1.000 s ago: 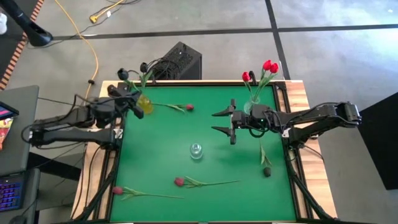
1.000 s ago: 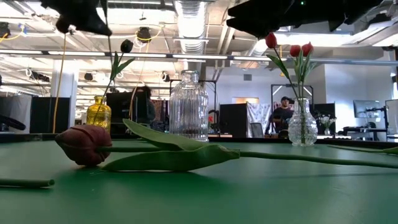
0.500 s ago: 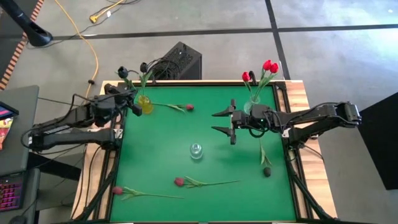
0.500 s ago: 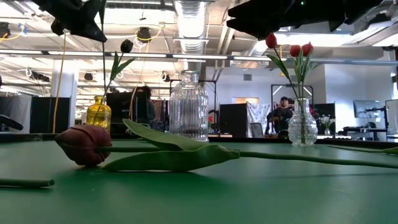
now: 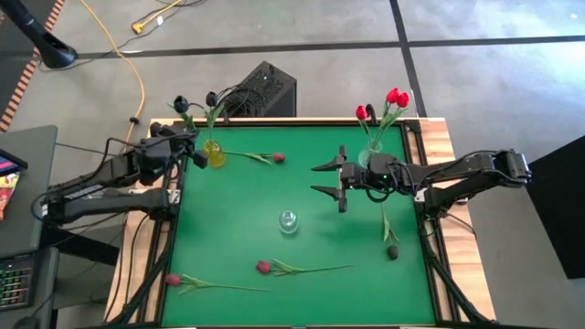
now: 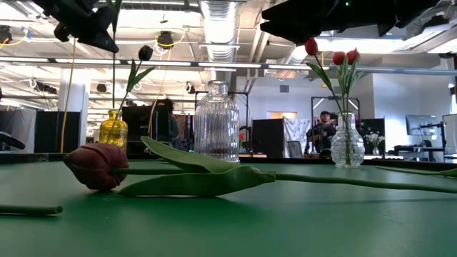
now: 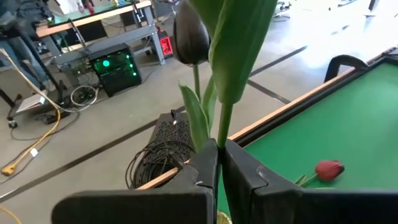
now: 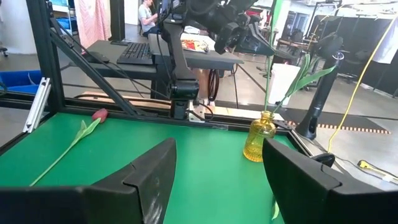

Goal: Sort flowers into vase by color
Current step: Put the left black tulip into the yellow vase

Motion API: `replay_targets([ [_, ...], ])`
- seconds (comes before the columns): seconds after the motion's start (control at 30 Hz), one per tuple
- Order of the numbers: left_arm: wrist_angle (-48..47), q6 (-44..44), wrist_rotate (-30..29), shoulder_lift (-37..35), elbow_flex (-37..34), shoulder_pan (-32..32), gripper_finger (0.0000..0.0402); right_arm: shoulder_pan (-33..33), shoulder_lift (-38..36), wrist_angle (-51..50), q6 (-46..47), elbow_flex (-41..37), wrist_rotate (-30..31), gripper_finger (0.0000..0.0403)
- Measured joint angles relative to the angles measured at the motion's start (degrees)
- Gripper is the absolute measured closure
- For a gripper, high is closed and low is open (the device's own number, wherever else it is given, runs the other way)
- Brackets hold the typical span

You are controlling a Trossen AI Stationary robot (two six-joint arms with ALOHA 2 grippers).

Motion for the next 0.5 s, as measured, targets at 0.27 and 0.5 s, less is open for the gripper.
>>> replay_targets([
  [0.27,0.26,0.61,0.89,0.94,0.0,2.26,0.0401,0.0,0.0,0.0,-0.13,0.0,0.0,0.0137],
  [0.5,1.08,1.03,2.84,3.94,0.0,4.45,0.0401,0.0,0.0,0.0,0.31,0.0,0.0,0.0137],
])
